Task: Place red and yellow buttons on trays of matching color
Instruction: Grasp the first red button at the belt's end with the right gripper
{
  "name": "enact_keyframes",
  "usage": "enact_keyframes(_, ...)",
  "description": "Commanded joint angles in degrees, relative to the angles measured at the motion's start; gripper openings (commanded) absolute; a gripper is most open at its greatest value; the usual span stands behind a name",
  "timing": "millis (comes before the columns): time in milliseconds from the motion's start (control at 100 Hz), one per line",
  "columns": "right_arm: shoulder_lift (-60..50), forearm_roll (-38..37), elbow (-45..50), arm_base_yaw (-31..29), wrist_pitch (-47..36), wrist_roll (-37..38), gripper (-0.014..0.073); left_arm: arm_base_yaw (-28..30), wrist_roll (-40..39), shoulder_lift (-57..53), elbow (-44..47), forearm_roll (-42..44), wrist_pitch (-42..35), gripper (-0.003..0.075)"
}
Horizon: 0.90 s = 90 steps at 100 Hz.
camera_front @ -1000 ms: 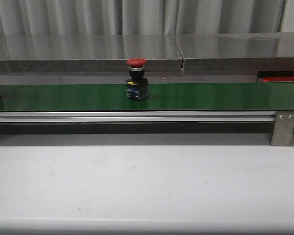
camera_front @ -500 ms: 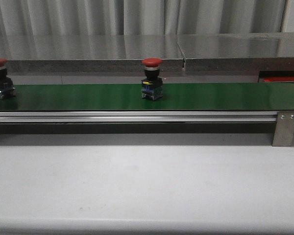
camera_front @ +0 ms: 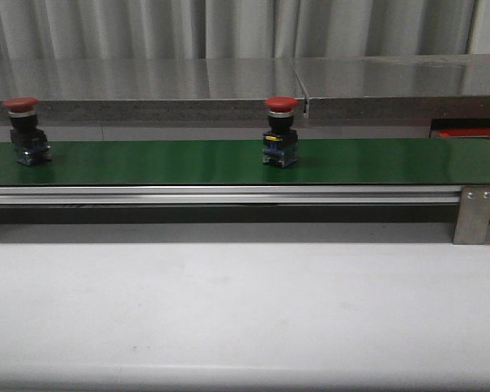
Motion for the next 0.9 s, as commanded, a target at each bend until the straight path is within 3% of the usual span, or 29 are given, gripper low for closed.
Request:
enact_keyframes(0, 5.1, -0.2, -4.4, 0.1, -2.7, -0.3, -0.0067, -0.5, 0.1, -6.1, 5.0, -1.2, -6.9, 0.0396)
enact_keyframes(200, 16.8, -0.1, -12.9, 0.1, 0.9, -0.3, -0.0067, -0.5, 0.1, -17.1, 14.5, -1.3, -8.0, -0.0022)
enact_keyframes(540, 47.4, 0.6, -39.1, 0.1, 21.7, -0.3, -0.0067, -0.5, 0.1, -22.4, 16.5, -1.7, -8.7, -0.0019)
enact_keyframes(690, 57.2, 2.8, -47.3, 0.1, 23.1, -0.3, -0.0067, -0.5, 0.1, -22.4, 16.5, -1.7, -8.7, -0.0019)
enact_keyframes(890, 65.8, 3.3, -51.1, 0.2, 24.8, -0.9, -0.0063, -0.5, 0.1, -22.4, 16.5, -1.7, -8.7, -0.0019)
